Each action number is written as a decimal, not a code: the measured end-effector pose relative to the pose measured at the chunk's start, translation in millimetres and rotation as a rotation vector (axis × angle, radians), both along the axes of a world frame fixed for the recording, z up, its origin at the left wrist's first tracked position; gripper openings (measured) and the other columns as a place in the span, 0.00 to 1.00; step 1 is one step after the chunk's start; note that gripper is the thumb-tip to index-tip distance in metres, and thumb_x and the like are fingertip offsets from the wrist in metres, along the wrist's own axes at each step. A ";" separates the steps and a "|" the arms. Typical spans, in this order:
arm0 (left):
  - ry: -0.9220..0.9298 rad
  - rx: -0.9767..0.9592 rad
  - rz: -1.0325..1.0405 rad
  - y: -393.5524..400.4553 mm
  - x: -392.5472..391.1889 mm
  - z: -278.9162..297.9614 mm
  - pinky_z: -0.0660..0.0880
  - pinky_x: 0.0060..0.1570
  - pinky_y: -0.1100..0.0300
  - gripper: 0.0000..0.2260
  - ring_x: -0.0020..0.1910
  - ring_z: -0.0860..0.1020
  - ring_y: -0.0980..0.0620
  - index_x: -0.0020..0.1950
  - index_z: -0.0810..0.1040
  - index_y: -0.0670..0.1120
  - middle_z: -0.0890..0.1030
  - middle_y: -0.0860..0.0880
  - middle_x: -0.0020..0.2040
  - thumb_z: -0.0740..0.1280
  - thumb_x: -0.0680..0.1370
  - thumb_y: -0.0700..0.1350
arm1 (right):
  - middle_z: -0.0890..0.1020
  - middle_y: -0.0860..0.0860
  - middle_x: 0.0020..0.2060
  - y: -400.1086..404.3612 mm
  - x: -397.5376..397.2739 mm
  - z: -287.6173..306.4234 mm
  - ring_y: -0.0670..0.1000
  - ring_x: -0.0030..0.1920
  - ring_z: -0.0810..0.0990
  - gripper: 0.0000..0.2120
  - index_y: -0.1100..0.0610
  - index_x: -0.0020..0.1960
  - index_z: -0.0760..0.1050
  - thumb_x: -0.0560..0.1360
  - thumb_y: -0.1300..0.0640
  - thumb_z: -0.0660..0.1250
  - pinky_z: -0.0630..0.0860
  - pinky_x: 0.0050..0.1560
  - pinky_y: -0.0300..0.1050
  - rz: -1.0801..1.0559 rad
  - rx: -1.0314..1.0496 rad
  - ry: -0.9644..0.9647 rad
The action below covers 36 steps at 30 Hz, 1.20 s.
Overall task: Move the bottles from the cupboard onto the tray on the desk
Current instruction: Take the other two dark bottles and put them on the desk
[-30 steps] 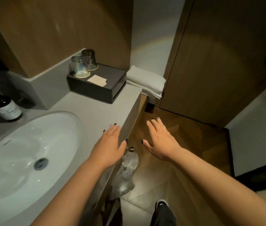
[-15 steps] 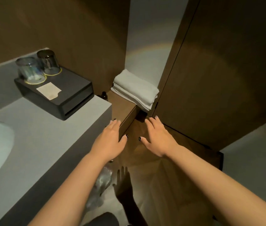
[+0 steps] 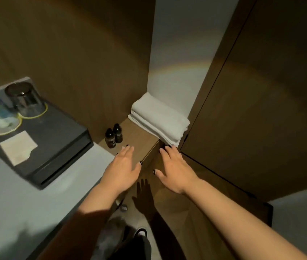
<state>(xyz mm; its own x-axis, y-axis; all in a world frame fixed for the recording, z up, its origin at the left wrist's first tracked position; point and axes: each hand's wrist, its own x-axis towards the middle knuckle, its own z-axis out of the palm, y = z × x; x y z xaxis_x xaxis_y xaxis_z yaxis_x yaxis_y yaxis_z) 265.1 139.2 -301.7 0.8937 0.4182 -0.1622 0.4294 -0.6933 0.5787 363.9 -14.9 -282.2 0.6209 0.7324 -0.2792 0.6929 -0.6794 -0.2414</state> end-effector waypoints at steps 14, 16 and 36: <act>0.059 -0.076 0.148 80.3 131.8 -9.1 0.64 0.67 0.55 0.32 0.71 0.68 0.46 0.75 0.62 0.42 0.68 0.44 0.73 0.55 0.78 0.61 | 0.49 0.59 0.78 100.1 157.0 -16.3 0.60 0.78 0.43 0.29 0.59 0.78 0.49 0.82 0.56 0.58 0.45 0.76 0.51 0.082 -0.026 0.091; 0.103 -0.083 0.157 95.0 152.7 -10.9 0.64 0.66 0.56 0.27 0.72 0.67 0.46 0.76 0.59 0.42 0.66 0.42 0.74 0.58 0.81 0.54 | 0.52 0.57 0.78 109.5 176.1 -25.7 0.60 0.78 0.46 0.33 0.58 0.78 0.51 0.80 0.45 0.59 0.50 0.76 0.54 0.091 0.018 0.111; 0.214 -0.329 0.731 204.8 267.8 -87.6 0.67 0.65 0.55 0.38 0.70 0.68 0.42 0.79 0.44 0.48 0.64 0.42 0.76 0.66 0.79 0.44 | 0.50 0.52 0.79 238.8 358.1 -70.0 0.54 0.78 0.46 0.32 0.55 0.78 0.49 0.81 0.50 0.61 0.54 0.74 0.48 0.531 -0.082 0.300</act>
<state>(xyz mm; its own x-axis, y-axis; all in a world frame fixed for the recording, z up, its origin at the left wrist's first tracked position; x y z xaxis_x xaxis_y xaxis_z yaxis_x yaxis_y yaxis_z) 532.9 344.0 -389.3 0.3506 0.7833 -0.5133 0.8302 -0.0063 0.5575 722.0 223.9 -352.1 0.0624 0.8890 -0.4537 0.8517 -0.2844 -0.4401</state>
